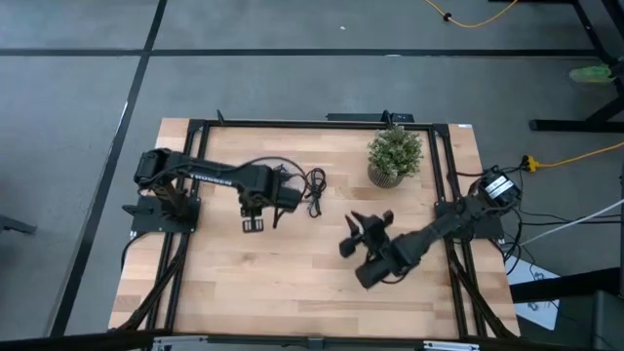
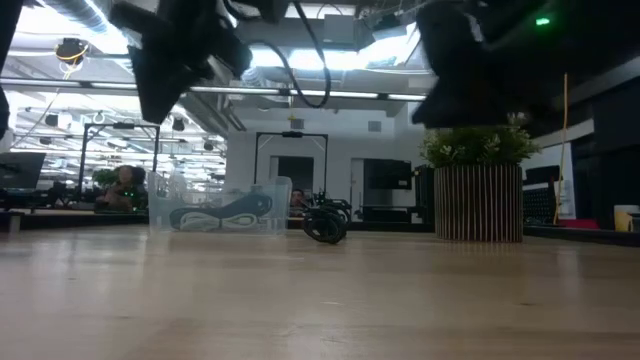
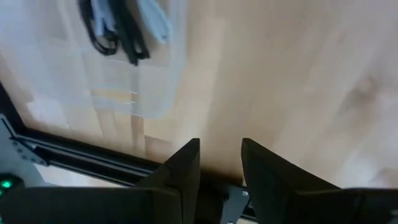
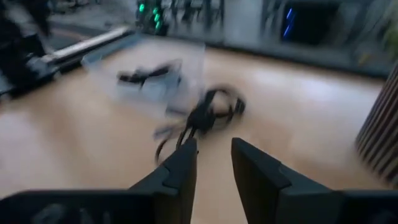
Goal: Pick and place USB-C Cables
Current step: Put the black USB cable into the transparent bin
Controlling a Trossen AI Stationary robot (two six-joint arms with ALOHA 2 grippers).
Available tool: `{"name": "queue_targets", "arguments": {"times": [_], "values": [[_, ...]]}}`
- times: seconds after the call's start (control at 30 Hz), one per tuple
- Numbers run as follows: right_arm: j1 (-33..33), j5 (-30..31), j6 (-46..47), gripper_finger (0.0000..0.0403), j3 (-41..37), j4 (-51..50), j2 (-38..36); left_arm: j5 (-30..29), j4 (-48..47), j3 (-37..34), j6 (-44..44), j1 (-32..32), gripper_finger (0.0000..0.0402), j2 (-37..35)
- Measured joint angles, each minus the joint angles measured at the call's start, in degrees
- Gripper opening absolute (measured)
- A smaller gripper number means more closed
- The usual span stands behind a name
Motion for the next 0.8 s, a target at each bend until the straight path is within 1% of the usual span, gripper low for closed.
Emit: {"name": "queue_targets", "arguments": {"times": [0.13,0.3,0.37,0.43,0.5,0.53,0.57,0.67,0.73,0.8], "values": [[-3.99,8.13,-13.59,0.0106,0.00,7.81,0.00,-1.42,0.00,0.00,0.02,-3.79,0.0111,0.00],[-9.43,16.33,-30.09,0.0106,0.00,18.25,0.00,-7.19,0.00,-0.04,0.02,-7.82,0.0111,-1.86],[-11.86,17.71,-36.67,0.0106,0.32,22.79,0.00,-8.47,0.01,-0.07,-0.03,-9.32,0.0111,-3.32],[-14.57,15.90,-44.01,0.0106,1.58,26.13,0.00,-9.82,0.03,-0.07,-0.32,-10.74,0.0111,-5.59],[-17.56,11.18,-52.19,0.0106,3.76,28.09,0.01,-11.60,0.03,-0.07,-0.69,-12.15,0.0111,-8.46],[-19.10,7.02,-56.57,0.0106,5.21,28.92,0.02,-12.95,0.24,-0.07,-1.37,-12.89,0.0111,-10.07],[-20.58,2.10,-60.68,0.0106,6.76,29.44,0.02,-14.66,0.55,-0.07,-2.25,-13.50,0.0111,-11.74],[-24.60,-16.23,-70.70,0.0106,11.67,29.45,0.02,-20.47,1.09,-0.07,-6.95,-15.47,0.0111,-16.73],[-26.72,-27.63,-74.20,0.0106,14.69,29.24,0.02,-24.49,1.40,-0.04,-10.90,-16.61,0.0111,-19.78],[-28.54,-36.96,-75.07,0.0106,17.21,27.44,0.02,-28.16,1.70,-0.04,-15.34,-17.96,0.0111,-22.39]]}}
